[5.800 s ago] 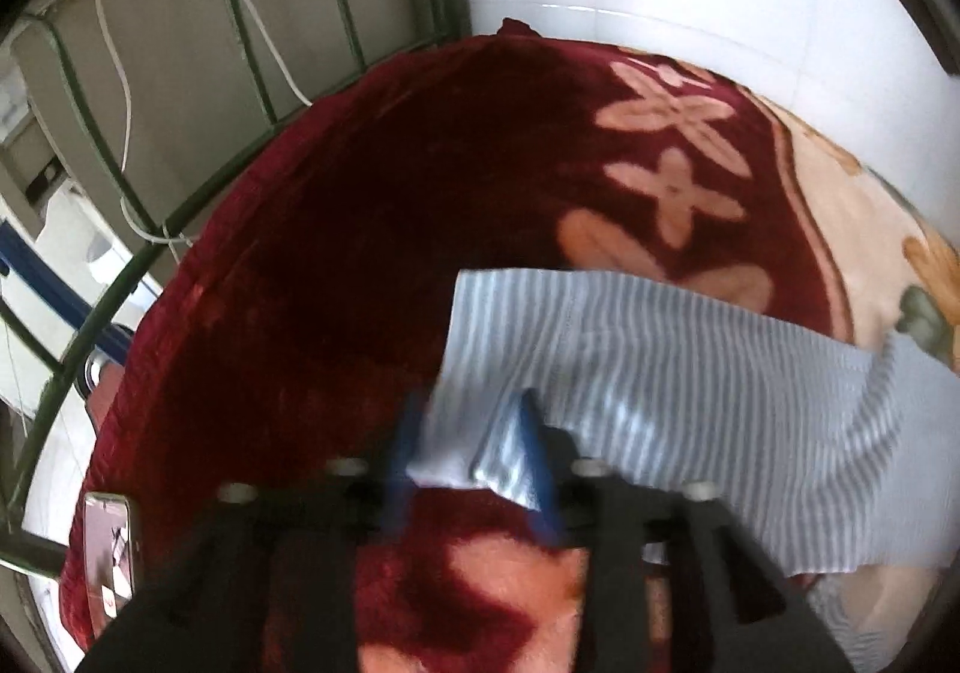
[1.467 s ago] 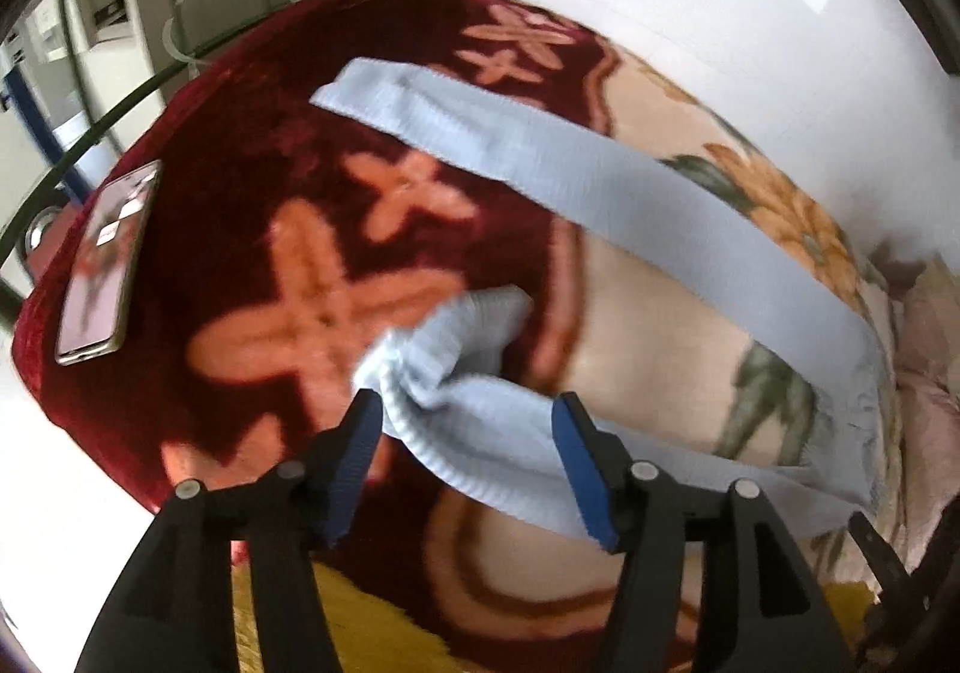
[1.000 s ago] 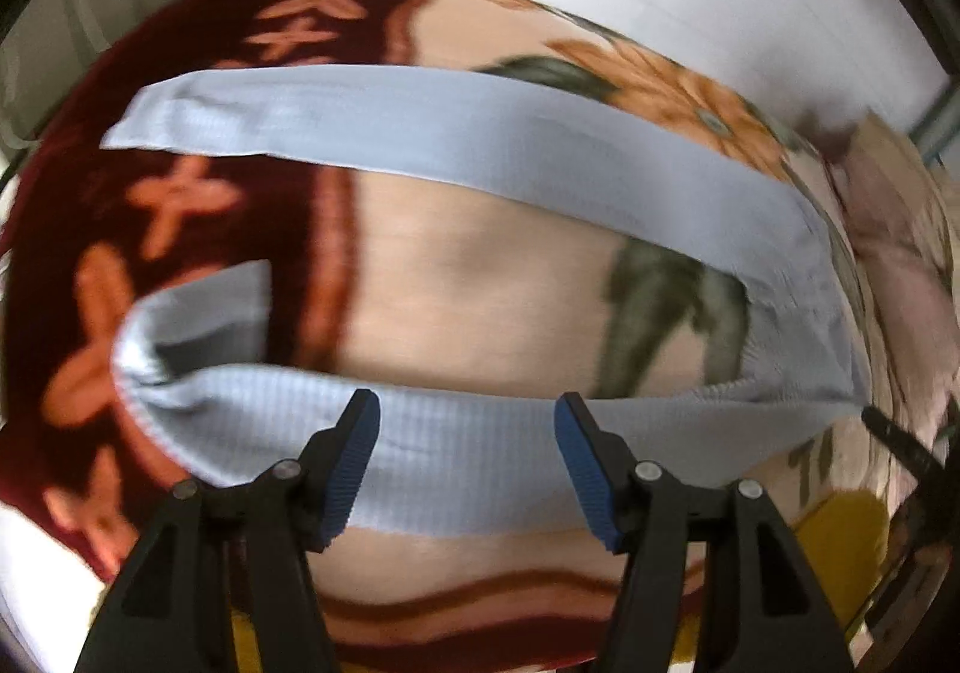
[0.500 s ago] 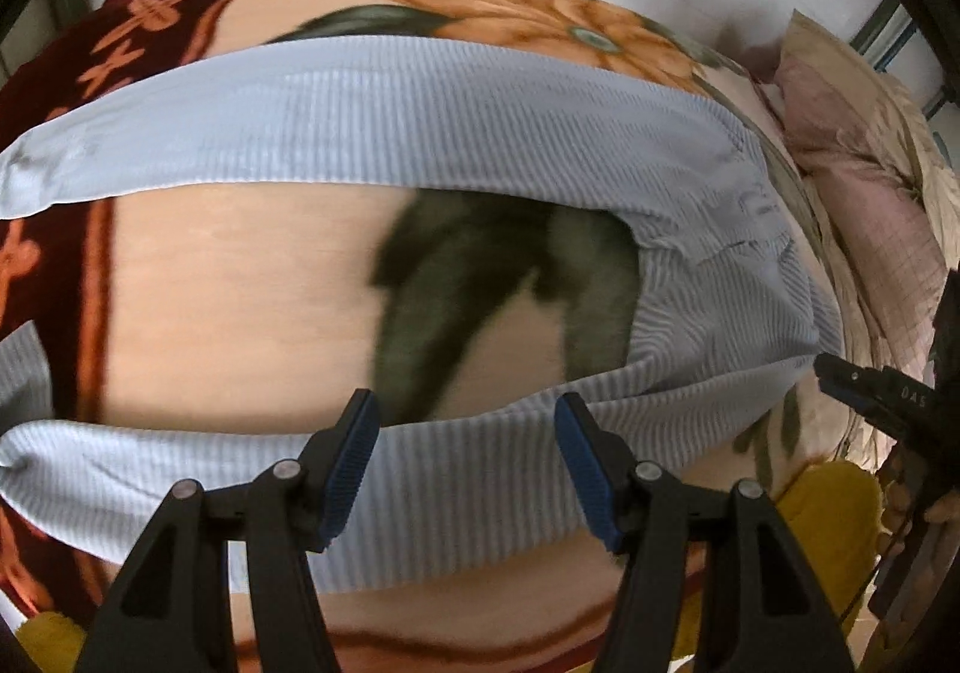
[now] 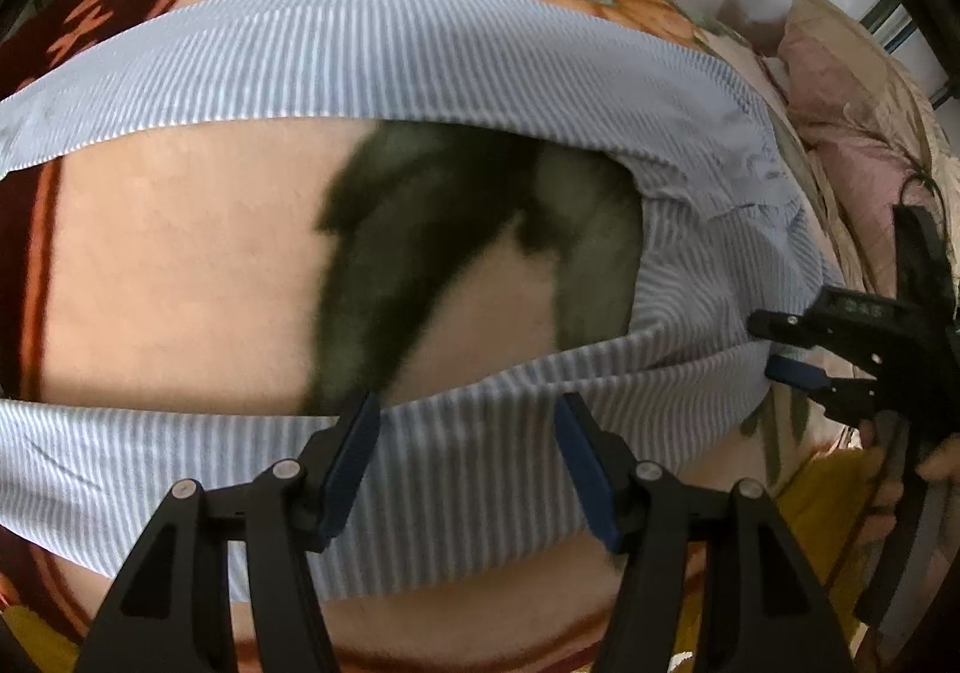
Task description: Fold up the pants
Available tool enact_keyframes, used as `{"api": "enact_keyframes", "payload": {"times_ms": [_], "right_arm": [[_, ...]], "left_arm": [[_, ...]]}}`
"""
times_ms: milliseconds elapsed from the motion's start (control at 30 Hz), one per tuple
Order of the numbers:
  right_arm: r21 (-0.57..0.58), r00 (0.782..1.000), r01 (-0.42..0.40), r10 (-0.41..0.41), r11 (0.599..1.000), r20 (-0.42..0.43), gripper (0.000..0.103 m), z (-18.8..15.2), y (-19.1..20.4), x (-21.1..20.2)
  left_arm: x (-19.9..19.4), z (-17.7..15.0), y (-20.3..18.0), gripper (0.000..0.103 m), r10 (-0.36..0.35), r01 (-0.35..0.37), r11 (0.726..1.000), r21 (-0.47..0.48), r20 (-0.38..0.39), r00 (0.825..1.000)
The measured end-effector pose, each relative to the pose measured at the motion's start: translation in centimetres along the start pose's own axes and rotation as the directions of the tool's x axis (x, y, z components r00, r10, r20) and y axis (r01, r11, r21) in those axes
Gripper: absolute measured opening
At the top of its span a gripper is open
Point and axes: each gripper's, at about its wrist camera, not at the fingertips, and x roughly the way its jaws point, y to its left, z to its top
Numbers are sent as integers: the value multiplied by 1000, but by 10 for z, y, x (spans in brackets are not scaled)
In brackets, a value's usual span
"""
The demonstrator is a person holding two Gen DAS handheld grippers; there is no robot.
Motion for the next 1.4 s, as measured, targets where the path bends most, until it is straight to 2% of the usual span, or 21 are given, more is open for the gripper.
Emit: {"api": "enact_keyframes", "payload": {"times_ms": [67,133,200,333,533,667,767,867,933,1067,1200,1233,1267,1300,1333,1367,1400], "right_arm": [[-10,1000,22,-21,1000,20,41,-3,1,-2],[-26,1000,11,-10,1000,29,18,-6,-1,-7],[-36,999,-28,29,999,27,8,-10,-5,-15],[-88,997,-68,72,994,36,5,-21,-12,-33],[-134,995,-82,87,988,38,5,-30,-35,-47],[-159,993,-101,110,982,45,5,-32,-40,-54],[-194,990,-113,127,974,60,5,-31,-35,-59],[-233,988,-112,134,966,82,5,-30,-27,-64],[-275,985,-109,142,955,101,5,-31,-20,-70],[-338,983,-88,137,937,125,5,-36,-9,-76],[-352,981,-99,150,931,121,5,-37,-11,-77],[-350,981,-106,155,931,116,5,-37,-13,-76],[-348,981,-112,159,931,110,5,-36,-14,-75],[-343,980,-132,173,930,93,5,-36,-17,-73],[-340,981,-137,175,931,84,5,-36,-17,-70],[-333,982,-138,172,933,75,5,-35,-20,-68],[-324,980,-154,185,933,67,10,-34,-23,-67]], "left_arm": [[-1,-1,-1,64,-2,2,1000,7,3,1000],[-3,-2,-2,64,-6,6,1000,16,6,1000],[-6,-2,-6,64,-12,12,1000,27,9,1000],[-11,-4,-22,64,-38,37,997,71,14,999],[-17,-3,-61,65,-86,79,974,213,22,996],[-7,1,-89,68,-163,168,926,338,-42,986],[6,-1,-106,68,-202,238,875,423,-128,971],[14,-4,-118,68,-183,246,826,507,-171,968],[18,-4,-123,68,-147,219,808,547,-174,974],[21,-6,-123,68,-91,149,795,588,-127,988],[29,-7,-117,67,-90,152,805,574,-135,987],[30,-10,-116,65,-97,160,806,570,-139,985],[31,-12,-114,44,-118,182,809,559,-149,982],[32,-14,-111,13,-137,205,812,546,-162,977],[32,-17,-108,8,-161,234,819,524,-181,970],[32,-20,-105,9,-183,257,826,502,-194,964],[31,-24,-103,8,-199,271,829,489,-195,960]]}}
